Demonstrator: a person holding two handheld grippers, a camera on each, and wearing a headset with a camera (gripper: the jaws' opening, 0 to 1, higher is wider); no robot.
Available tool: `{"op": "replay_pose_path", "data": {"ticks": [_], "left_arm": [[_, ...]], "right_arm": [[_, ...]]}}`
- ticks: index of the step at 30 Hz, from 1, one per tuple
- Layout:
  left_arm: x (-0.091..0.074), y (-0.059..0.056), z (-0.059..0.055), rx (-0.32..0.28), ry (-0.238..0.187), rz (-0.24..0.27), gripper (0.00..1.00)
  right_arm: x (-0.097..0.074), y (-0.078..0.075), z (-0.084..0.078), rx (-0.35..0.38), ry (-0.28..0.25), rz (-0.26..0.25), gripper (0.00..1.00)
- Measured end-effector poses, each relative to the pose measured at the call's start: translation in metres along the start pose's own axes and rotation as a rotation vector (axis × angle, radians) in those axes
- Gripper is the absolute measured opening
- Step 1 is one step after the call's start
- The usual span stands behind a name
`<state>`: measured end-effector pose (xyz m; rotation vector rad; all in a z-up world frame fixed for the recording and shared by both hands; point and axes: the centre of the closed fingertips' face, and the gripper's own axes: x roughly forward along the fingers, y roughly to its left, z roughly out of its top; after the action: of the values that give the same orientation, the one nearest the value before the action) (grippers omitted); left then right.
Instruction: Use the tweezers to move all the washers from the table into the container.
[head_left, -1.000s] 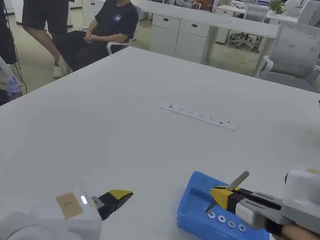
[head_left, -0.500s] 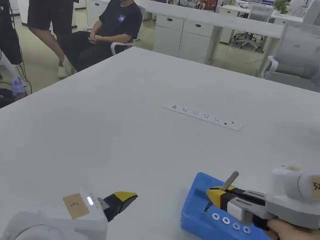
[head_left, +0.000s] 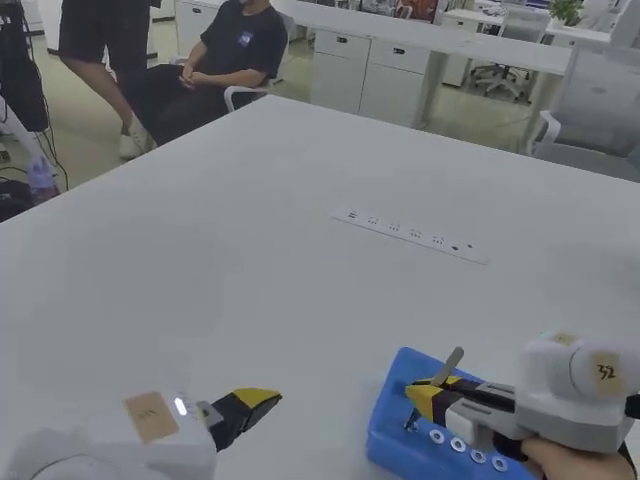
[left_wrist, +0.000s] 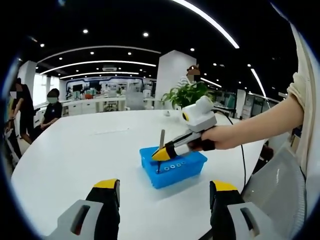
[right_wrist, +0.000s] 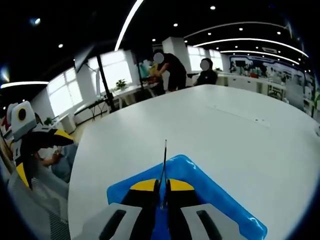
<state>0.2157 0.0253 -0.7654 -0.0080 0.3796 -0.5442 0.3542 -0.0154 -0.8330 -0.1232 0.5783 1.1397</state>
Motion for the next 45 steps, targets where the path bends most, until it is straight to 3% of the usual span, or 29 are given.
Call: {"op": "replay_pose_path", "data": {"ticks": [5,8,15,18,26,33,41,45], "left_arm": [[0.000,-0.002,0.001,0.009,0.002,-0.002,0.73],[-0.002,-0.005,0.009,0.006,-0.040,-0.015,0.72],[-0.006,0.000,0.014,-0.073,-0.066,-0.029,0.65],[-0.004,-0.006,0.012,-0.091,-0.052,-0.059,0.63],[-0.001,-0.018,0.007,-0.056,-0.002,-0.111,0.61],[-0.001,-0.026,0.004,-0.094,0.026,-0.160,0.50],[-0.001,-0.037,0.001,-0.084,0.062,-0.219,0.45],[-0.003,-0.045,-0.005,-0.052,0.104,-0.258,0.41]], "right_arm": [[0.000,-0.001,0.000,-0.020,-0.005,0.006,0.04],[0.000,0.000,0.001,-0.027,-0.014,0.007,0.04],[-0.014,0.012,0.023,-0.062,-0.073,0.017,0.04],[-0.023,0.022,0.029,-0.093,-0.086,0.035,0.04],[-0.050,0.051,0.032,-0.166,-0.084,0.091,0.04],[-0.065,0.068,0.028,-0.166,-0.086,0.125,0.04],[-0.076,0.087,0.009,-0.180,-0.046,0.176,0.04],[-0.080,0.101,-0.010,-0.172,0.000,0.249,0.04]]}}
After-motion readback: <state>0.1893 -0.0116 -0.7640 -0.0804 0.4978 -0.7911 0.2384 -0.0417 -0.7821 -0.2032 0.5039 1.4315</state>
